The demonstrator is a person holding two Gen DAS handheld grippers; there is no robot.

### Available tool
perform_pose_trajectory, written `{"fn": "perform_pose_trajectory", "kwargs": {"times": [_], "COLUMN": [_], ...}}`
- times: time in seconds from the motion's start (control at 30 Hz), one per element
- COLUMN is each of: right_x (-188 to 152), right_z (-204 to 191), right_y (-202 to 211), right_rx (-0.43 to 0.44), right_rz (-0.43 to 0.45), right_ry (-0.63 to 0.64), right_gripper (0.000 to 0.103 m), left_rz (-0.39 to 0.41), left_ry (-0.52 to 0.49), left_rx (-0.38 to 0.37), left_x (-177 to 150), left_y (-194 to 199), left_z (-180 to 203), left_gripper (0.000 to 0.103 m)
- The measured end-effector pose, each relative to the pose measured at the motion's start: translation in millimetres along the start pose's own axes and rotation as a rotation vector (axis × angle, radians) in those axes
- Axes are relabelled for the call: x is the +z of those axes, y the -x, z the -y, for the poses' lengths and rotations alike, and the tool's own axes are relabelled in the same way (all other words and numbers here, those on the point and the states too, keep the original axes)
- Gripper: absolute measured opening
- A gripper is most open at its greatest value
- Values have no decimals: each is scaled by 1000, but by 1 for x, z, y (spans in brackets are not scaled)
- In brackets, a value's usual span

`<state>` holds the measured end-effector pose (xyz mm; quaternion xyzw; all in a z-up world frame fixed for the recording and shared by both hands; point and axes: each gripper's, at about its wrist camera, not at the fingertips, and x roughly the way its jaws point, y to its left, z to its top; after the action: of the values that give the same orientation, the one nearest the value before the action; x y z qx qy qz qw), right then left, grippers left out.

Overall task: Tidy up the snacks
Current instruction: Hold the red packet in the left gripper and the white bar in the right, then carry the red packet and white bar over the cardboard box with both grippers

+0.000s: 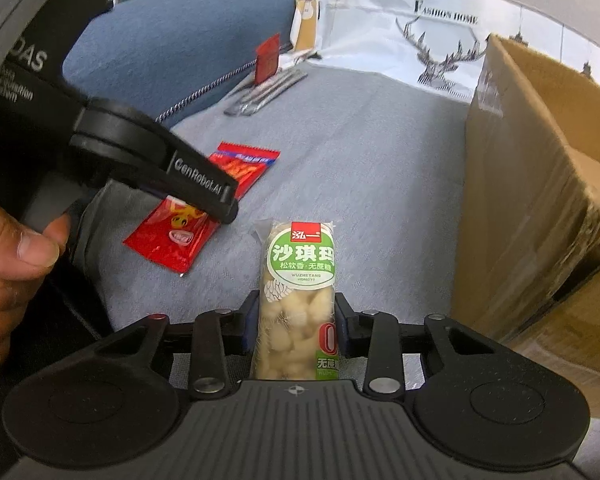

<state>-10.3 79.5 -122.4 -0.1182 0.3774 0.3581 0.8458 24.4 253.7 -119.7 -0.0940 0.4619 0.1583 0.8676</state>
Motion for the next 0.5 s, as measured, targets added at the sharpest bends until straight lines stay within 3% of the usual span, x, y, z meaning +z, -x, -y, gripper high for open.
{"fn": "perform_pose_trajectory", "kwargs": {"times": [0.5], "right_x": [6], "right_z": [10], "right_y": [14], "right_rx": [-41], "right_rz": [106], "right_ry": [-35], "right_gripper": [38], "left_rz": [114], "left_ry": [23], "left_rx": [-20], "left_x": [-1], "left_y": [21], "left_z": [-1], "left_gripper": [49]}}
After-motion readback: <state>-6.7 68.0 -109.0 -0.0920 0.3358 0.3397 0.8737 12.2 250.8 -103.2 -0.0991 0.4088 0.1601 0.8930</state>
